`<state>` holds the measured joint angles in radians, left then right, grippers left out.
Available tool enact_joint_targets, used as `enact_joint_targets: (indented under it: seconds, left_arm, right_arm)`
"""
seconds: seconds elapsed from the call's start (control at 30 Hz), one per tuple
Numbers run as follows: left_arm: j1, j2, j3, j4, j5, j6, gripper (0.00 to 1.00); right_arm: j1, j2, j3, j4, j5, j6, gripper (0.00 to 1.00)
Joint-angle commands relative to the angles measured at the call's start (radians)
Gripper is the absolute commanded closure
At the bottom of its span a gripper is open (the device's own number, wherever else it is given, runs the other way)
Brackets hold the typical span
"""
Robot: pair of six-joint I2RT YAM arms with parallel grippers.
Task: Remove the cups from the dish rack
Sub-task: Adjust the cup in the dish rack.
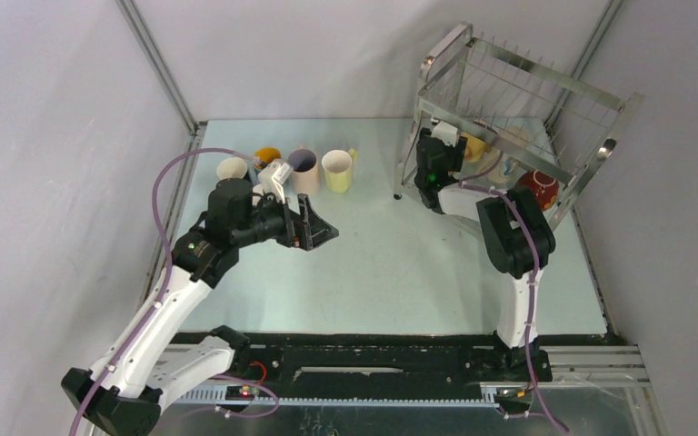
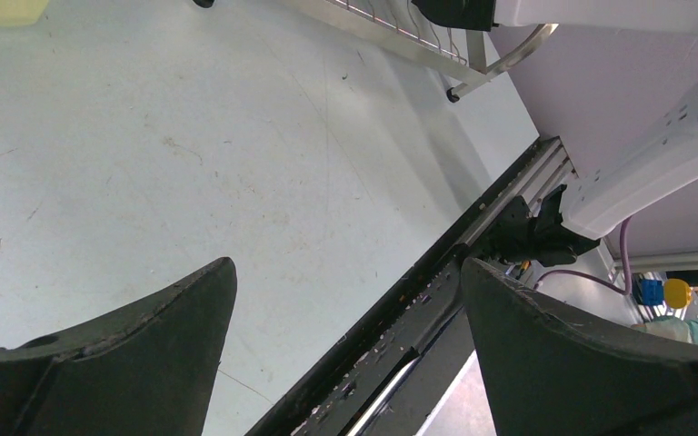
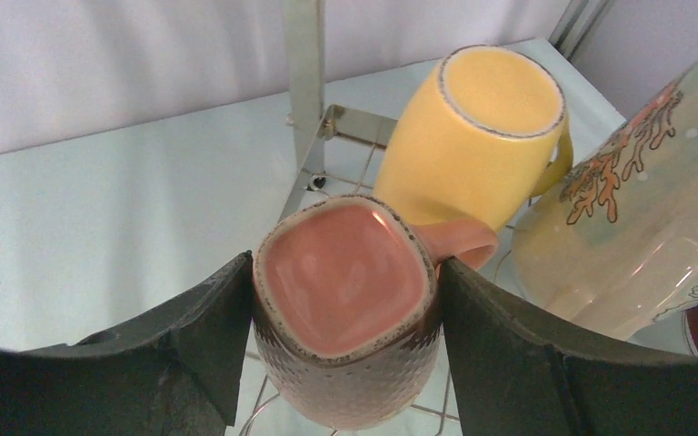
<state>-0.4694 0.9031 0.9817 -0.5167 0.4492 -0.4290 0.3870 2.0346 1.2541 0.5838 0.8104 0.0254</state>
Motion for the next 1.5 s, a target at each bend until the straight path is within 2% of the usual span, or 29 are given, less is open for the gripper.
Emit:
enact_joint_targets:
  seconds: [0.0,0.2,0.63,1.0,1.07,1.2,1.27,1.47]
  left_arm:
    - [-0.008,-0.019,0.007,0.034,0.018,-0.011,0.00]
    - [-0.010,-0.024,-0.004,0.043,0.020,-0.014,0.00]
    - [-0.020,-0.025,-0.025,0.066,0.022,-0.026,0.00]
    - [-0.024,-0.044,-0.041,0.066,0.019,-0.031,0.00]
    - [-0.025,-0.044,-0.041,0.065,0.019,-0.030,0.00]
    - [-0.025,-0.044,-0.041,0.066,0.021,-0.031,0.00]
    - [-0.025,-0.043,-0.042,0.066,0.022,-0.029,0.00]
    - [-0.026,-0.037,-0.039,0.068,0.025,-0.029,0.00]
  right_arm:
    - [0.021,-0.012,0.043,0.031,0.015,-0.057,0.58]
    - [0.029,-0.058,0.036,-0.082,0.026,0.000,0.63]
    - [0.055,-0.208,-0.137,-0.127,0.024,0.198,0.62]
    - [0.106,-0.288,-0.223,-0.159,0.073,0.325,0.61]
    - [0.110,-0.292,-0.225,-0.177,0.076,0.340,0.56]
    - [0.107,-0.282,-0.225,-0.188,0.074,0.343,0.32]
    - [0.104,-0.278,-0.226,-0.187,0.065,0.343,0.23]
    - [0.081,-0.265,-0.219,-0.175,0.038,0.337,0.07]
